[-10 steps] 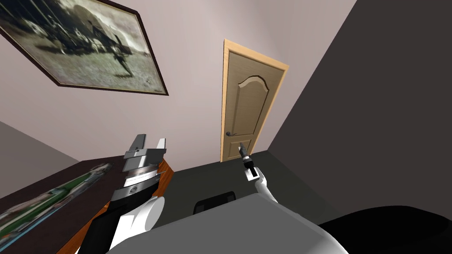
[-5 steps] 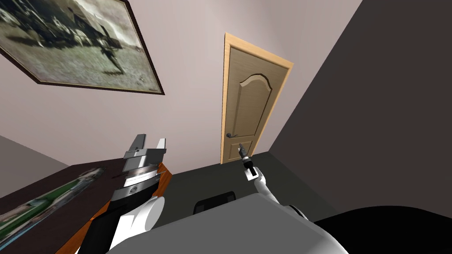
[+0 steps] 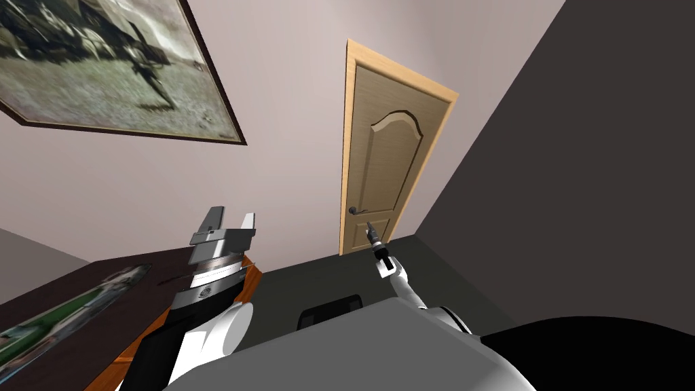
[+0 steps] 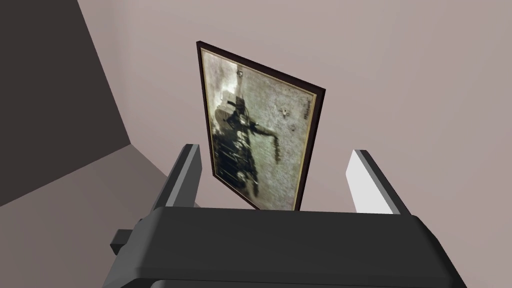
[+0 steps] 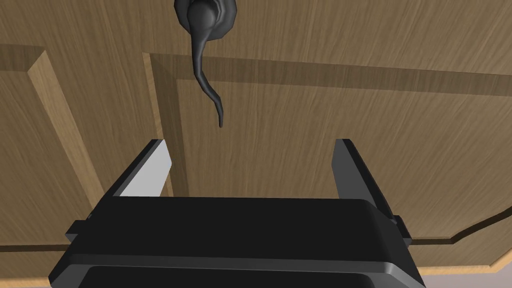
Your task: Pull the door open
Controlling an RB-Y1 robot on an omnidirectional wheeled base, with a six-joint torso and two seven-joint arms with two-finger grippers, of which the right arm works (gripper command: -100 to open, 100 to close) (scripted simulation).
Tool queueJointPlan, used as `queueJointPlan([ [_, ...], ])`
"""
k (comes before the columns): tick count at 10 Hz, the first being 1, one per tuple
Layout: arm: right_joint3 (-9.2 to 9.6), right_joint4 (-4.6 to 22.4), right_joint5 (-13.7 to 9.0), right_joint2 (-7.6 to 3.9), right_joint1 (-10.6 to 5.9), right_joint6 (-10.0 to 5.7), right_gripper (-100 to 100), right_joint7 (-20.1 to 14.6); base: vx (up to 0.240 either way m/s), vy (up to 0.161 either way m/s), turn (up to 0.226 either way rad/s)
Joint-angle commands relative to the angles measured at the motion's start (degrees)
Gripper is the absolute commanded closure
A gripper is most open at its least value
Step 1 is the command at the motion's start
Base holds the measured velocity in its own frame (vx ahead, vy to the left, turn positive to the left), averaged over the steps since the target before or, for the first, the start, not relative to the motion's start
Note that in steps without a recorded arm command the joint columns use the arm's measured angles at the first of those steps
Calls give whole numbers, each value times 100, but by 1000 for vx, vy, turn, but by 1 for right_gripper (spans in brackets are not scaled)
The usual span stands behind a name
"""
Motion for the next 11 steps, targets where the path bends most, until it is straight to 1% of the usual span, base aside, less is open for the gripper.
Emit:
queueJointPlan([
  [1, -15, 217, 35, -24, -107, -13, -100, -31, 87, 0, -2],
  [3, -32, 471, 76, -47, -222, -42, -100, -60, 72, -7, -1],
  [7, -61, 893, 144, -84, -413, -91, -100, -107, 78, 1, -1],
  [8, -72, 1048, 169, -97, -483, -109, -100, -124, 84, 2, -1],
  [11, -89, 1302, 209, -119, -598, -138, -100, -152, 62, -3, 0],
])
